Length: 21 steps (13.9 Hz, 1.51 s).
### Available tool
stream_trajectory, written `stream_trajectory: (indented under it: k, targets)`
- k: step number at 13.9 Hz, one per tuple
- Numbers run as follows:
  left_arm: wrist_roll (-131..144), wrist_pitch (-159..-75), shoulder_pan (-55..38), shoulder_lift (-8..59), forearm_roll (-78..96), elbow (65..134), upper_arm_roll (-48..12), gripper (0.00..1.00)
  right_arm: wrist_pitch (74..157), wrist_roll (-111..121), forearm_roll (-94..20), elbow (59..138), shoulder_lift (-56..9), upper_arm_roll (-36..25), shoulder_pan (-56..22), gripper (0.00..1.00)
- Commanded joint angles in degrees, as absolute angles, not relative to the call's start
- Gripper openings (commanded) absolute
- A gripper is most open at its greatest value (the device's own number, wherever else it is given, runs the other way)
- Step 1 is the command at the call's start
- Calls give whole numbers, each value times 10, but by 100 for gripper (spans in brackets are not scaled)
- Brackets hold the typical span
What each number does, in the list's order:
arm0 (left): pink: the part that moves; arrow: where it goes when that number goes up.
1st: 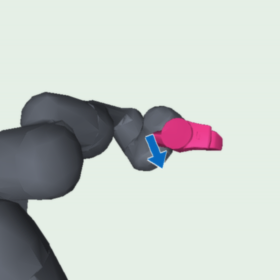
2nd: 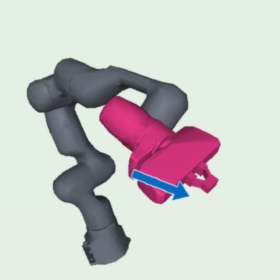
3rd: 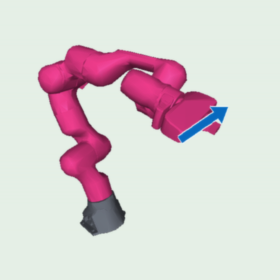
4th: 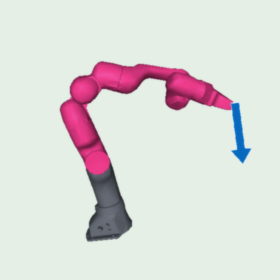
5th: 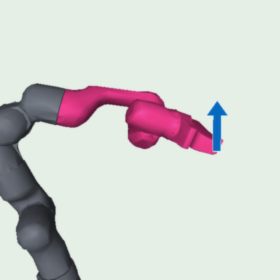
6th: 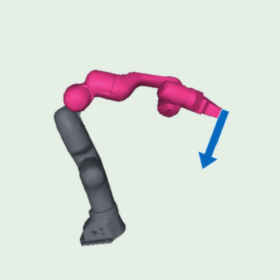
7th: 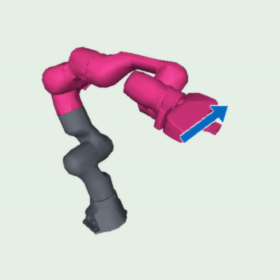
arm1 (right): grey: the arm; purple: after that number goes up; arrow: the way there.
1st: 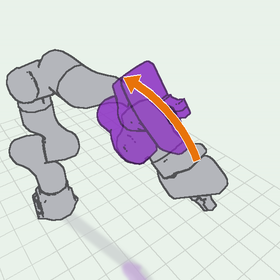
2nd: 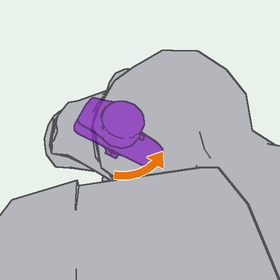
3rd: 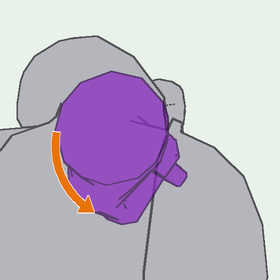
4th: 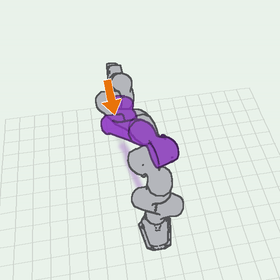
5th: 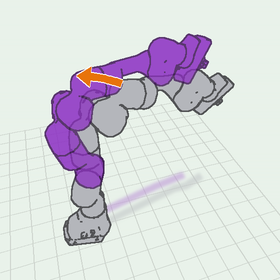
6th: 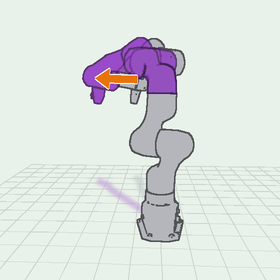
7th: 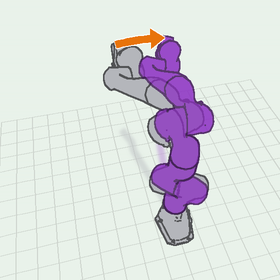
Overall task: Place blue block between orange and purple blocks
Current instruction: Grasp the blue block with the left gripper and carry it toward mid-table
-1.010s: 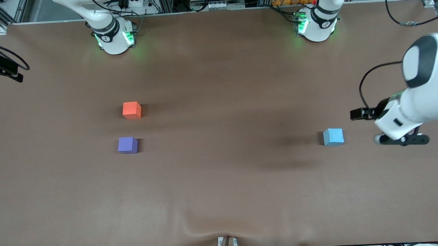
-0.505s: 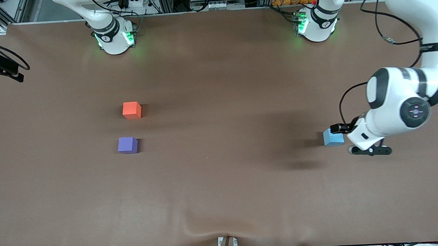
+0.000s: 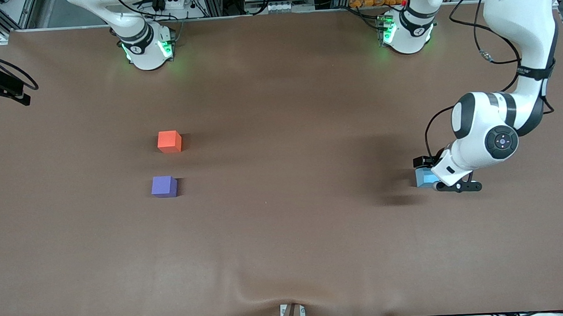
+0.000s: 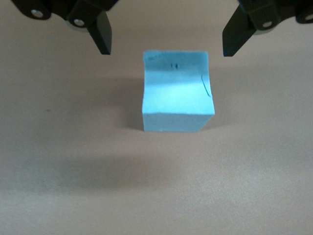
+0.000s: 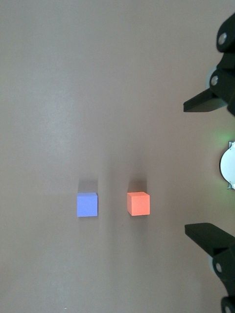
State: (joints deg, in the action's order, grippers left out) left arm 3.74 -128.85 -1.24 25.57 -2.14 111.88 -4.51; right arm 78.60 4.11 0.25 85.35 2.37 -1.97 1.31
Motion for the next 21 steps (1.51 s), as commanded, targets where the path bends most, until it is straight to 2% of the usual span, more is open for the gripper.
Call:
stream_trajectory:
  k: [1, 7, 8, 9, 10, 16, 21]
  targets:
    - [44, -1325, -4, 282, -20, 1118, -45, 100, 784, 47, -8, 861, 33, -23, 13, 100]
    - [31, -1335, 3, 305, -20, 1106, -45, 100, 783, 47, -8, 861, 33, -23, 15, 100]
    - [34, -1334, 2, 305, -20, 1097, -46, 57, 783, 47, -8, 861, 33, -23, 15, 100]
    - [39, -1332, 1, 304, -19, 1087, -46, 23, 781, 47, -10, 860, 33, -26, 12, 100]
    - [37, -1330, 0, 302, -19, 1083, -46, 0, 779, 47, -13, 861, 33, -25, 15, 100]
    - [37, -1289, -4, 230, -14, 1066, -59, 0, 778, 47, -21, 860, 32, -26, 17, 100]
    - [197, -1198, -13, 223, -12, 989, -188, 0, 778, 47, -23, 860, 31, -26, 20, 100]
